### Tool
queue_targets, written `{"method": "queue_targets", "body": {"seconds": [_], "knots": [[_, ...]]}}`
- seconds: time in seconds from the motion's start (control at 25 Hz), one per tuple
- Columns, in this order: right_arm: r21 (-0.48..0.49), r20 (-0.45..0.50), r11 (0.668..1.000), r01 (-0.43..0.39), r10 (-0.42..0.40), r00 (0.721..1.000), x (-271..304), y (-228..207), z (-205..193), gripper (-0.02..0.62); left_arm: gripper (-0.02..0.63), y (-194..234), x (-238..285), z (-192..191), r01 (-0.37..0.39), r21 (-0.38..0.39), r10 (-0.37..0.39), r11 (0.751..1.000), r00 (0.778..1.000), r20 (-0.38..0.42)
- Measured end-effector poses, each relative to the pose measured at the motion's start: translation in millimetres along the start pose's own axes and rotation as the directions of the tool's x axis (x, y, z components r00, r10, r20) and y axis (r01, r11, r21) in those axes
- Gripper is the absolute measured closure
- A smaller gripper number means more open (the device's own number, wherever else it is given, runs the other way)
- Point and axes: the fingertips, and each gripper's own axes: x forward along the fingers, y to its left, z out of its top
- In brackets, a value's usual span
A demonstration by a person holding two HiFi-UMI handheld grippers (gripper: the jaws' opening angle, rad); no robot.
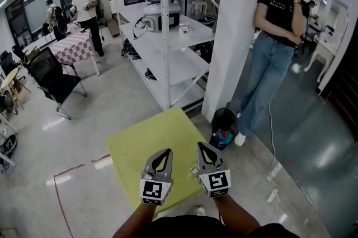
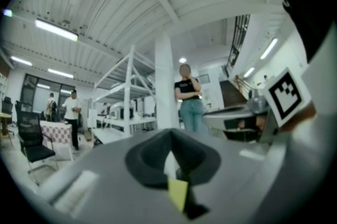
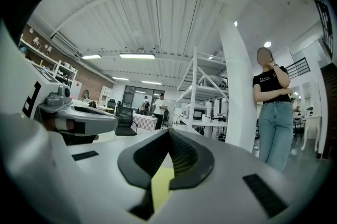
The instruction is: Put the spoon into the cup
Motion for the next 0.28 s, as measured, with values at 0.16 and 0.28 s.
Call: {"method": "queue_targets", "body": {"seconds": [0.16, 0.28], "knots": [[-0.001, -0.013, 1.0, 0.011, -0.011, 1.0, -4.1, -4.6, -2.0, 0.589, 0.6, -1.3, -2.3, -1.2, -0.012, 0.006, 0.012, 1.0, 1.0, -0.004], [-0.003, -0.021, 1.0, 0.018, -0.018, 1.0, -8.0, -6.6, -3.7, 0.589, 0.6, -4.3, -3.8, -2.8, -0.011, 0.013, 0.01, 1.0, 1.0, 0.008]]}}
